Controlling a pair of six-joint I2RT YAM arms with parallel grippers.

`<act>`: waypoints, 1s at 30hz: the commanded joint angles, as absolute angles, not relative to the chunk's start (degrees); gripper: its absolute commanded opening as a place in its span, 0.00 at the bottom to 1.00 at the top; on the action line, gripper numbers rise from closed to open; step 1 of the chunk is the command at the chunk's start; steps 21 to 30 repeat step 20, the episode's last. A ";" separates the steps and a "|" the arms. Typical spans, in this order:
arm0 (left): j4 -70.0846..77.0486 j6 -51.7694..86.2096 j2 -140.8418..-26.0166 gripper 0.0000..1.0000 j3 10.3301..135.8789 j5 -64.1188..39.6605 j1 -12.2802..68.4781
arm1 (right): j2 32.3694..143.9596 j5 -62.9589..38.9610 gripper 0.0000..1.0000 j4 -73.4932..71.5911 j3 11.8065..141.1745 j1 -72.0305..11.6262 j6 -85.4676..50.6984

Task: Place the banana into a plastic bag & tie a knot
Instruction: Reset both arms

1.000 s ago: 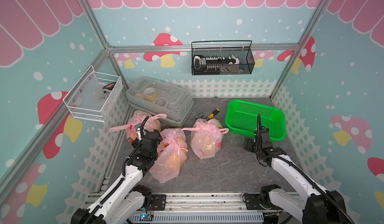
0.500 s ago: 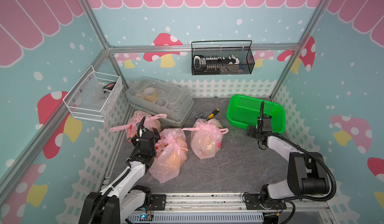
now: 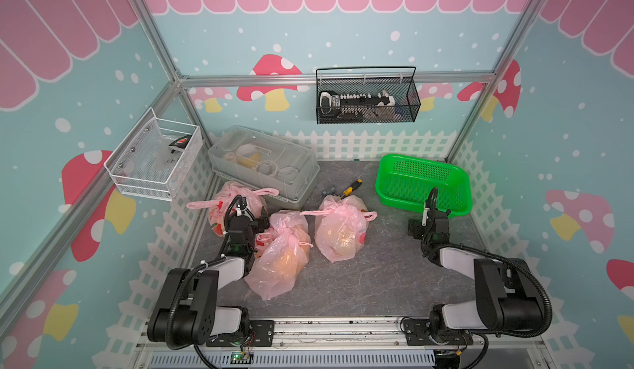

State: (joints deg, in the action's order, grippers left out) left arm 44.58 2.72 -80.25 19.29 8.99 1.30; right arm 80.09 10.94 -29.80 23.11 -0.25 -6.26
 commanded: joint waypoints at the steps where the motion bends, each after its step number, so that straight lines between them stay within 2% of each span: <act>1: 57.21 2.27 -85.89 0.99 17.67 -0.67 -0.63 | 82.37 0.57 0.99 -52.45 18.23 0.09 -0.09; 3: 61.31 3.44 -87.78 0.99 17.02 -0.71 -1.55 | 87.91 1.44 0.99 -60.22 17.33 0.09 -0.87; 5: 57.59 3.60 -86.79 0.99 17.75 -0.65 -1.75 | 85.96 2.84 0.98 -51.86 19.88 0.18 -1.09; 8: 53.86 3.69 -87.56 0.99 20.21 -0.24 -1.73 | 86.55 6.28 0.99 -50.48 20.98 0.18 -2.29; 10: 50.34 4.22 -87.12 0.99 21.71 1.05 -1.73 | 87.38 6.36 0.99 -53.65 20.27 0.09 -2.26; 30: 50.36 4.48 -87.36 0.99 21.88 2.12 -1.68 | 87.30 7.47 0.99 -51.72 21.02 -0.55 -1.80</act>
